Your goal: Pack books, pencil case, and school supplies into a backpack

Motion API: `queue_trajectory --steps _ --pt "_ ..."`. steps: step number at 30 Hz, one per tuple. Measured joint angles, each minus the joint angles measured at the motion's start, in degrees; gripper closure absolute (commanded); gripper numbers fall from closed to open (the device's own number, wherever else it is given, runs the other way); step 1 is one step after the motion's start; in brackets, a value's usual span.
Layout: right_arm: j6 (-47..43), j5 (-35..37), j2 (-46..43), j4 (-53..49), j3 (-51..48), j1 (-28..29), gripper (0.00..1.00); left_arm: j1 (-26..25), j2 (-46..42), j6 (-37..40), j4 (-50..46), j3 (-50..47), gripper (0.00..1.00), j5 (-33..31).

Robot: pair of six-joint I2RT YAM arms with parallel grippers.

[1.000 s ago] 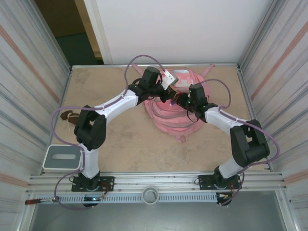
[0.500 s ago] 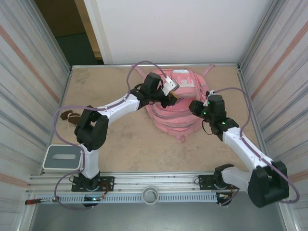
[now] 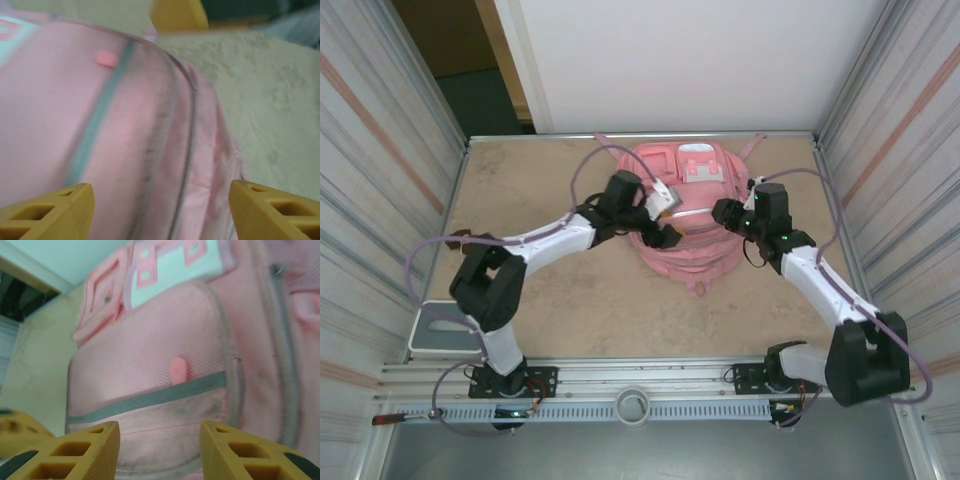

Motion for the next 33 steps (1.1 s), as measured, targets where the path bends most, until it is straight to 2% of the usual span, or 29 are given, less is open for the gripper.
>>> queue_trajectory --steps 4,8,18,22,29,33 --pt "-0.39 -1.57 6.47 -0.39 1.57 -0.24 0.57 7.17 -0.50 -10.47 4.42 -0.50 0.26 -1.44" --pt "-0.94 -2.62 6.97 -1.09 1.57 -0.96 0.55 11.67 3.17 -17.84 4.31 1.86 0.25 -2.80" --pt "-3.02 0.96 5.44 -2.62 1.57 -3.04 0.47 10.95 13.44 -23.41 -2.80 10.54 0.31 -4.98" --pt "-3.02 0.63 9.42 -2.86 2.75 -3.39 0.46 10.73 15.74 -24.68 -3.80 12.28 0.36 -4.02" --pt "-3.34 -2.62 15.65 -4.63 7.08 -3.45 0.46 10.12 16.24 -25.68 -3.76 12.11 0.52 -2.99" --pt "-4.31 -3.98 18.99 -6.21 10.43 -3.63 0.48 10.08 15.15 -25.70 -2.03 9.07 0.55 -3.02"
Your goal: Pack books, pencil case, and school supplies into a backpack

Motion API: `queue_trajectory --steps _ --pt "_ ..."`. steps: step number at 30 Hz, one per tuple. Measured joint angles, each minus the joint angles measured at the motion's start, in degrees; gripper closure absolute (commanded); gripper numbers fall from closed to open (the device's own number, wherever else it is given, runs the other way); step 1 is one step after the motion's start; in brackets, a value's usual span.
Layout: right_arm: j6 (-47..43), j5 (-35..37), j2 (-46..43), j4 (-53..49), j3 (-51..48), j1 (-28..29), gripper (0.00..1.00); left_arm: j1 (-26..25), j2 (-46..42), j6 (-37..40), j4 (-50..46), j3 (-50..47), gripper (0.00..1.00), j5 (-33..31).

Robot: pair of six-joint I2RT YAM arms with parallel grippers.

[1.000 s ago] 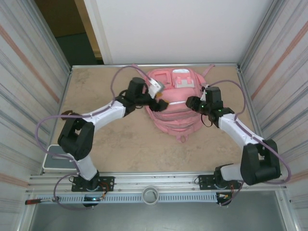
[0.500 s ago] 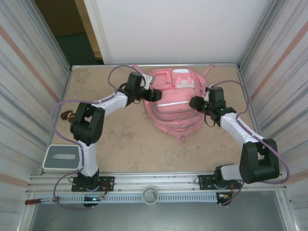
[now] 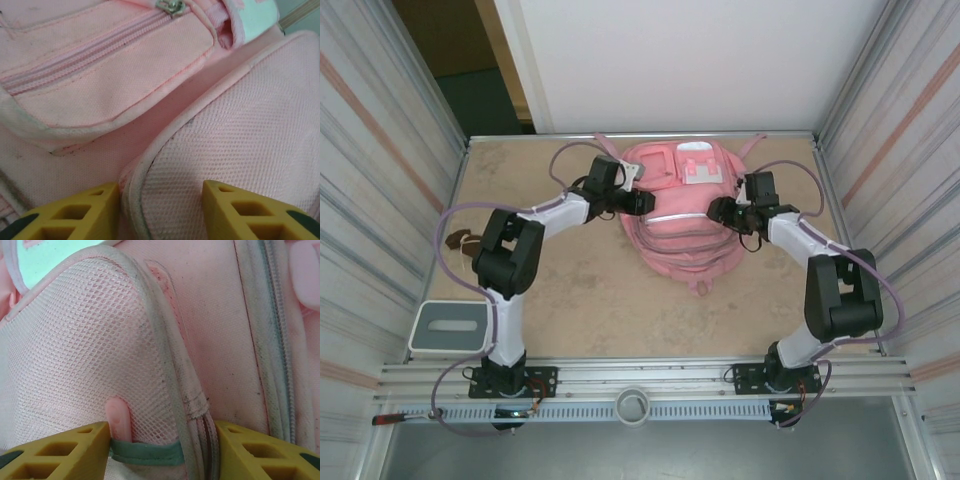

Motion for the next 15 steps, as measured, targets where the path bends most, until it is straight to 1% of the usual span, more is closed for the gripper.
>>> queue_trajectory --steps 8,13,15 --pt "-5.42 -0.33 9.11 -2.12 10.56 1.03 0.49 -0.50 -8.90 -0.02 2.34 -12.17 0.54 0.00" --pt "-9.11 -0.35 17.55 -5.33 22.16 2.71 0.49 -1.31 -12.57 -0.22 1.46 -16.24 0.51 0.02" --pt "-10.05 -0.31 20.63 -6.69 27.26 3.28 0.49 -1.90 -13.49 -0.46 1.29 -17.27 0.48 0.13"
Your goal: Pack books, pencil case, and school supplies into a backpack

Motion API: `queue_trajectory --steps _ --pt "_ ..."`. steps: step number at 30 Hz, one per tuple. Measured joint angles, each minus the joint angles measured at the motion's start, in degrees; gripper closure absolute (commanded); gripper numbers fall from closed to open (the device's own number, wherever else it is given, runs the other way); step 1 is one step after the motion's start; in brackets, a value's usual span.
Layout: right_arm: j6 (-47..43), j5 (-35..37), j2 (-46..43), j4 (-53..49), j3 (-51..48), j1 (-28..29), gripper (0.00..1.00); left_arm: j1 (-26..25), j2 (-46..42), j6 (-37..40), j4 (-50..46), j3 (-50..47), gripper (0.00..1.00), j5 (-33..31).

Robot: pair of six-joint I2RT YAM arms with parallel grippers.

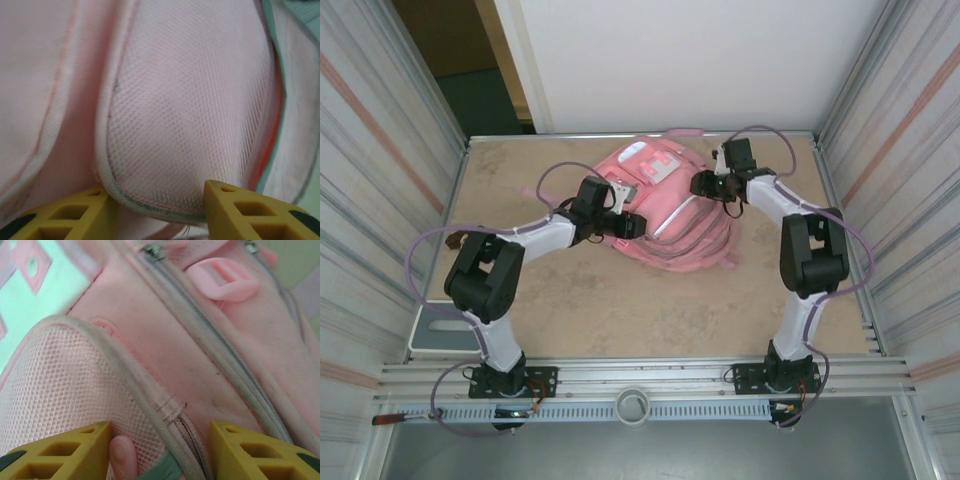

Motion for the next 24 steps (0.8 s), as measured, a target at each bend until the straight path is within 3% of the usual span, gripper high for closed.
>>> queue_trajectory --steps 6,12,16,24 --pt "-2.38 2.49 2.49 -4.02 7.54 1.22 0.47 -1.33 -3.65 0.09 -0.07 -3.82 0.41 0.35" --pt "-2.97 5.46 -4.33 -5.84 1.99 1.31 0.47 -1.64 -11.28 6.45 -0.63 -7.48 0.38 -3.61" --pt "-2.69 4.85 -12.11 -5.27 -5.20 1.20 0.47 -1.97 -15.34 18.16 2.12 -8.74 0.38 -7.93" --pt "-2.23 1.84 -22.08 -4.13 -17.03 0.22 0.46 -2.01 -13.64 51.78 4.59 -8.61 0.34 -10.45"
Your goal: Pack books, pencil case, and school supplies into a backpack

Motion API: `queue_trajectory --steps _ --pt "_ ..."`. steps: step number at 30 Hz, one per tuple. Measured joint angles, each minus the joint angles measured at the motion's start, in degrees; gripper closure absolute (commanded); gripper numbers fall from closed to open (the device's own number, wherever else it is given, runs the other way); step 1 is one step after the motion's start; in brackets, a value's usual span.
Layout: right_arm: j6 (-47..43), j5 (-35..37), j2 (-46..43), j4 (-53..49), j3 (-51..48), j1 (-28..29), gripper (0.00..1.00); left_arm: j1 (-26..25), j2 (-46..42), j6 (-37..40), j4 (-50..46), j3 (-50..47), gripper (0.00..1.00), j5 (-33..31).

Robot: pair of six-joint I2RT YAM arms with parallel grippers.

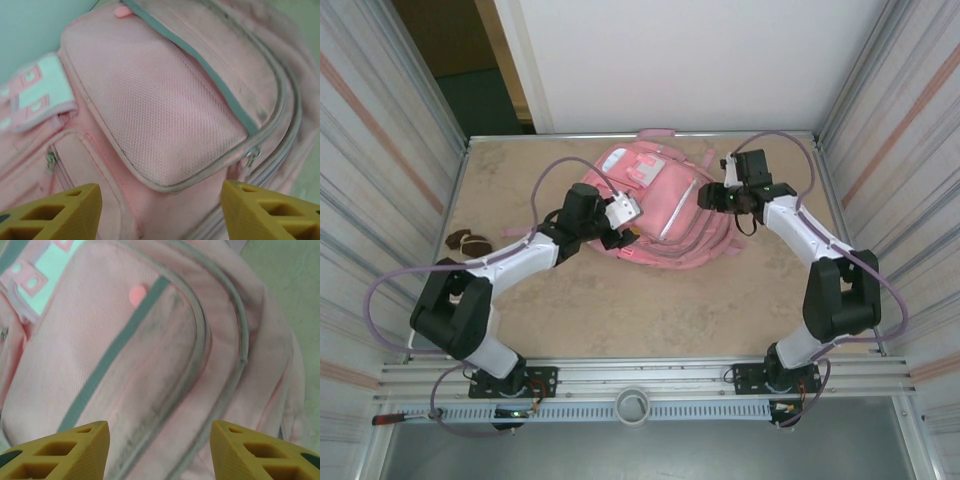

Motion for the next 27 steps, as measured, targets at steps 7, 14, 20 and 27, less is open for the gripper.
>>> queue_trajectory --steps 7,14,20,27 --pt "1.42 -2.73 -4.33 0.76 -7.72 -3.45 0.46 -0.66 5.05 21.77 -2.43 3.02 0.33 1.60" --pt "1.70 -4.94 -4.79 2.32 -8.79 -3.96 0.46 -1.11 9.03 30.95 -5.60 8.39 0.37 1.70" --pt "1.86 -5.33 -5.38 2.62 -9.92 -3.98 0.46 -1.11 11.17 34.58 -10.91 11.54 0.38 1.73" --pt "1.86 -5.68 -7.08 2.54 -10.14 -4.07 0.45 -1.11 11.61 36.02 -15.52 13.22 0.42 1.92"
